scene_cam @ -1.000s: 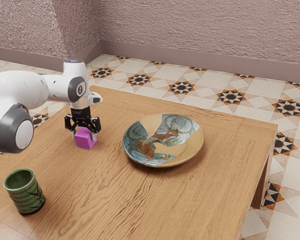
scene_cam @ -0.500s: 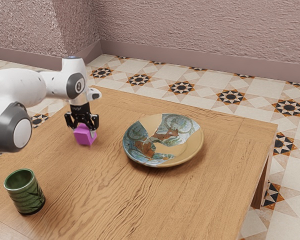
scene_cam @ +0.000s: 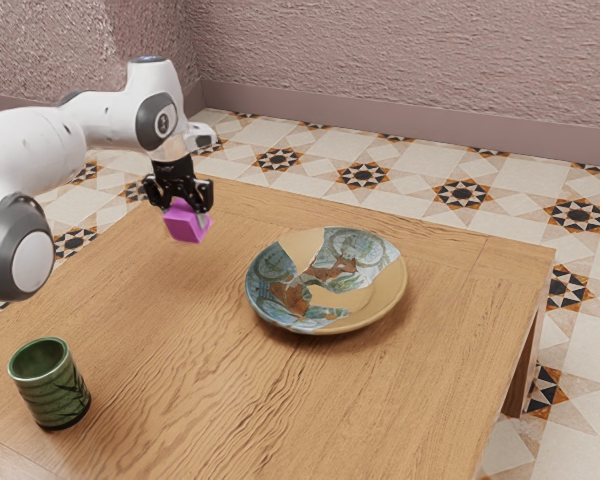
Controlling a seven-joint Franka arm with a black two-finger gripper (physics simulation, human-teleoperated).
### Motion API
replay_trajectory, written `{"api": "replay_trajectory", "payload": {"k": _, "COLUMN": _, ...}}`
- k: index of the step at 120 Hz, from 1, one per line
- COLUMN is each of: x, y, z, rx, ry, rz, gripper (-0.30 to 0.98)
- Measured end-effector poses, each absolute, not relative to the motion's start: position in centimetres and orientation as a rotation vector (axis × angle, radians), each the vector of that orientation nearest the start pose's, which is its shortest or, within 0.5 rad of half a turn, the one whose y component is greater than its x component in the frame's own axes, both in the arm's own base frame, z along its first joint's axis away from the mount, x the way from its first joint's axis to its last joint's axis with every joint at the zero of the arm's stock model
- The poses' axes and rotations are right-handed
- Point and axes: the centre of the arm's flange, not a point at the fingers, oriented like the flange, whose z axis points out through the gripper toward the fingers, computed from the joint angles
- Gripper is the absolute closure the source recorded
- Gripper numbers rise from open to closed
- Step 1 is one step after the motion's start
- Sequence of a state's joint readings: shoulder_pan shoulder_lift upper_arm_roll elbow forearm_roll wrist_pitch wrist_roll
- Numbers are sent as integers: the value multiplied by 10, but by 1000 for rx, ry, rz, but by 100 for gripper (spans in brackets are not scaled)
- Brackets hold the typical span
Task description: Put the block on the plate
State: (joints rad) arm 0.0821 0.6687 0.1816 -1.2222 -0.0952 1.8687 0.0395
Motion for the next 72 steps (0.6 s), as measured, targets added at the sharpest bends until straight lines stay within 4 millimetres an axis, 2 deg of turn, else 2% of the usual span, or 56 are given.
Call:
{"api": "replay_trajectory", "payload": {"k": 24, "x": 748, "y": 73, "z": 389, "rx": -3163, "ry": -161, "rz": -38, "gripper": 26}}
{"api": "replay_trajectory", "payload": {"k": 33, "x": 755, "y": 36, "z": 390, "rx": -3181, "ry": -80, "rz": -59, "gripper": 26}}
{"api": "replay_trajectory", "payload": {"k": 55, "x": 759, "y": -50, "z": 395, "rx": -3207, "ry": 100, "rz": -96, "gripper": 27}}
{"api": "replay_trajectory", "payload": {"k": 72, "x": 754, "y": -92, "z": 391, "rx": -3202, "ry": 185, "rz": -87, "gripper": 26}}
